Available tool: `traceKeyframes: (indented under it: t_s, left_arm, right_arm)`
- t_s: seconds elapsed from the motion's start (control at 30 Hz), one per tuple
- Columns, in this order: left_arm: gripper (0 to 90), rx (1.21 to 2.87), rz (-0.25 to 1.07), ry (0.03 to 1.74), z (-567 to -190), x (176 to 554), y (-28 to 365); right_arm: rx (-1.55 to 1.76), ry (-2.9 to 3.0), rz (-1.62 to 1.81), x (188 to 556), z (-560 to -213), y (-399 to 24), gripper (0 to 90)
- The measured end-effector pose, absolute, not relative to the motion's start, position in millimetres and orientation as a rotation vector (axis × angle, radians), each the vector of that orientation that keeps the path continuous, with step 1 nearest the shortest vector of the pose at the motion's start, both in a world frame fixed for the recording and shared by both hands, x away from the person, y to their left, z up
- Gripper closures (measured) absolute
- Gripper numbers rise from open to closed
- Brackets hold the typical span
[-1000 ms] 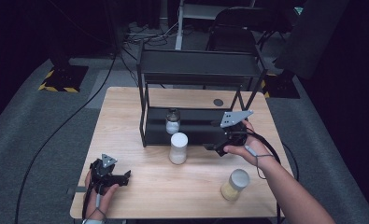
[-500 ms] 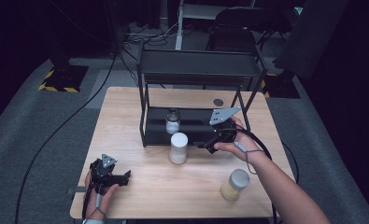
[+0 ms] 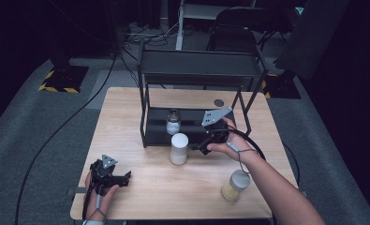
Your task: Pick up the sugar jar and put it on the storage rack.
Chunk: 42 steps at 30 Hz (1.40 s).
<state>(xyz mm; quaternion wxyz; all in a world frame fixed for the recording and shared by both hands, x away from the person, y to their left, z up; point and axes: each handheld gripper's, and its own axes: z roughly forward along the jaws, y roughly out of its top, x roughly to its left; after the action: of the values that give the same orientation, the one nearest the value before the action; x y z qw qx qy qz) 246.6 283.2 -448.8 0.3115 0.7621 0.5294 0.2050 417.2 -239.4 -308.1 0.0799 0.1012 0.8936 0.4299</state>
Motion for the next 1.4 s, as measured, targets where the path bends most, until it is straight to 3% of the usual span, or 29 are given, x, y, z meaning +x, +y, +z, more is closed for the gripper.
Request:
traceKeyframes:
  t_s: [0.77,1.17,1.4]
  left_arm:
    - [0.5,2.012,0.541,1.396,-449,247,283]
    - [0.5,2.012,0.541,1.396,-449,247,283]
    - [0.6,2.012,0.541,1.396,-449,247,283]
  right_arm:
    - [0.276,2.754,1.286,438,-333,-207,6.7]
    - [0.239,2.807,1.243,446,-341,-191,12.3]
    - [0.214,2.846,1.185,449,-344,-180,21.7]
